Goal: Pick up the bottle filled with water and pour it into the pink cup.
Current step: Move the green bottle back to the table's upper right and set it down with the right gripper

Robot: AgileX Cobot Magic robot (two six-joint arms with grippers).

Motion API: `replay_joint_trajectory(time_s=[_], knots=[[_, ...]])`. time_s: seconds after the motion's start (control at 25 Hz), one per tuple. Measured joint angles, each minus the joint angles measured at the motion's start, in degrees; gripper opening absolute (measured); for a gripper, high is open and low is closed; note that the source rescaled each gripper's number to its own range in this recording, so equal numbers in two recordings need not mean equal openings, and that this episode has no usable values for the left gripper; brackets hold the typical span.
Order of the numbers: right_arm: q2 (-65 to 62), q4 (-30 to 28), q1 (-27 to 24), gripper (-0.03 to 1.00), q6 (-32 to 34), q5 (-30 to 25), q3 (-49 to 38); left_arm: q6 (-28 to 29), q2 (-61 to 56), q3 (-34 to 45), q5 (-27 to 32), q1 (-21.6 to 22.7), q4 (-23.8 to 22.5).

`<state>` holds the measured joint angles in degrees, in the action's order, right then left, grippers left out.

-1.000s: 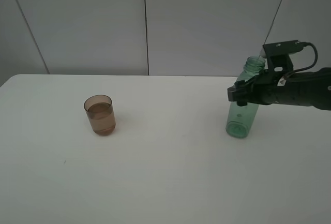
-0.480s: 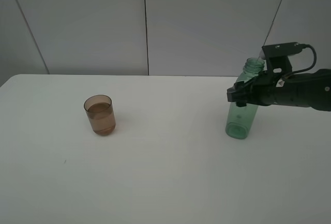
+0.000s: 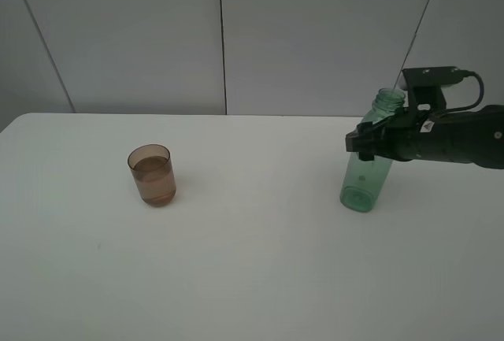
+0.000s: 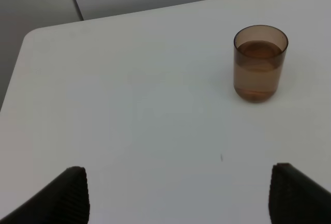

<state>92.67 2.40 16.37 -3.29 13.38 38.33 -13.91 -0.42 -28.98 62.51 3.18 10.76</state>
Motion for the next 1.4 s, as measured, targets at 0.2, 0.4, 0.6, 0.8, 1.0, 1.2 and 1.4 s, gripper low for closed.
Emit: replay_joint_trajectory(time_s=[0.2, 0.4, 0.6, 0.8, 1.0, 1.2, 1.4], knots=[[0.1, 1.1, 0.0, 0.20, 3.3, -1.6, 0.0, 0.0, 0.0, 0.0, 0.0, 0.0, 0.0], [0.3, 1.4, 0.0, 0.36, 3.3, -2.9, 0.0, 0.0, 0.0, 0.0, 0.0, 0.0, 0.0], [-0.4, 1.8, 0.0, 0.80, 3.3, -3.8, 0.0, 0.0, 0.0, 0.0, 0.0, 0.0, 0.0], [-3.5, 2.0, 0.0, 0.85, 3.3, -4.4, -2.4, 0.0, 0.0, 0.0, 0.0, 0.0, 0.0], [-8.6, 2.1, 0.0, 0.85, 3.3, -5.4, -5.9, 0.0, 0.0, 0.0, 0.0, 0.0, 0.0], [-13.0, 2.1, 0.6, 0.85, 3.3, -11.3, -6.1, 0.0, 0.0, 0.0, 0.0, 0.0, 0.0], [-19.3, 4.1, 4.0, 0.85, 3.3, -15.9, -6.1, 0.0, 0.0, 0.0, 0.0, 0.0, 0.0]])
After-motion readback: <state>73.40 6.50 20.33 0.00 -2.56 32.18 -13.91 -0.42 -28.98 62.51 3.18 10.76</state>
